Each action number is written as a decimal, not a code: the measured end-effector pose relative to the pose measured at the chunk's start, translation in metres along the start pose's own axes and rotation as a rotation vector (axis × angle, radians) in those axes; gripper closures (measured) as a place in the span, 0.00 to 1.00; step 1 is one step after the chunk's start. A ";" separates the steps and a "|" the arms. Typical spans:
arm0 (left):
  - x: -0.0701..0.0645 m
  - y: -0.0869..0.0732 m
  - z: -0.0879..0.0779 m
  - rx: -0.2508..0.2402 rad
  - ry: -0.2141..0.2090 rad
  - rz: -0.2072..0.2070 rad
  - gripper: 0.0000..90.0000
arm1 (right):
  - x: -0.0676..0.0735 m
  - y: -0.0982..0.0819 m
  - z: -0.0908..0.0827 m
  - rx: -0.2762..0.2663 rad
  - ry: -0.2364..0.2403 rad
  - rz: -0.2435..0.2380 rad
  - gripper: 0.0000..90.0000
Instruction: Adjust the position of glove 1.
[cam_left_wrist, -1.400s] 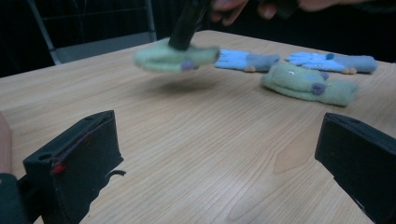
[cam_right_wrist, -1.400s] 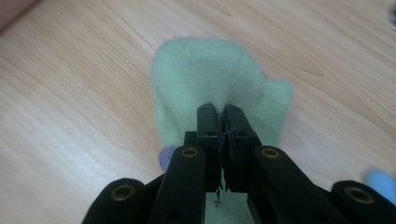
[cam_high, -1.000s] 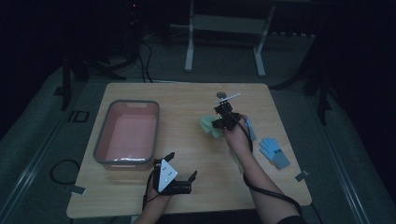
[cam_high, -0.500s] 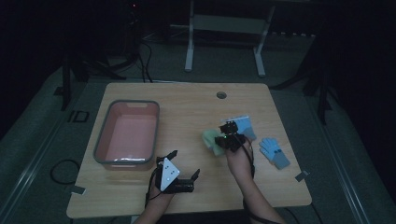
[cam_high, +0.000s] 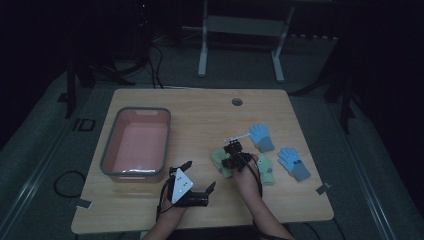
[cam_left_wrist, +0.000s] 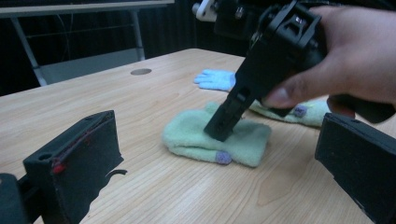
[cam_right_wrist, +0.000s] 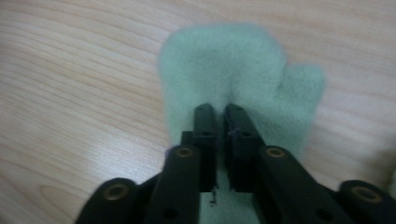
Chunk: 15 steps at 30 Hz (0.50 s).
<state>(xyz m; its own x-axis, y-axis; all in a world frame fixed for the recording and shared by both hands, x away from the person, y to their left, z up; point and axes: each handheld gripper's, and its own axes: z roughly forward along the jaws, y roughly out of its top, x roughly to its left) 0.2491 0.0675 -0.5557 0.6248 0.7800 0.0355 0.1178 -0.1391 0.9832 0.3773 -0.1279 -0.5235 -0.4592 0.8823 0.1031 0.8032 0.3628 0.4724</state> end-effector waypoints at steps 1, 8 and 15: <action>0.000 0.000 -0.001 -0.001 0.002 -0.001 0.00 | -0.002 0.002 -0.004 -0.015 0.006 -0.009 0.83; 0.002 0.000 0.000 0.004 0.006 -0.009 0.00 | -0.021 0.013 -0.034 -0.104 0.062 -0.208 0.74; 0.002 -0.001 -0.001 0.013 0.007 0.004 0.00 | -0.036 0.015 -0.033 -0.060 0.150 -0.472 0.72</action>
<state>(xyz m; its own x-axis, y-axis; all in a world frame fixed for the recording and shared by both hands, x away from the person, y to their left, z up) 0.2499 0.0697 -0.5563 0.6199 0.7836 0.0408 0.1254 -0.1503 0.9807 0.3934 -0.1638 -0.4914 -0.8205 0.5715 -0.0110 0.4735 0.6903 0.5470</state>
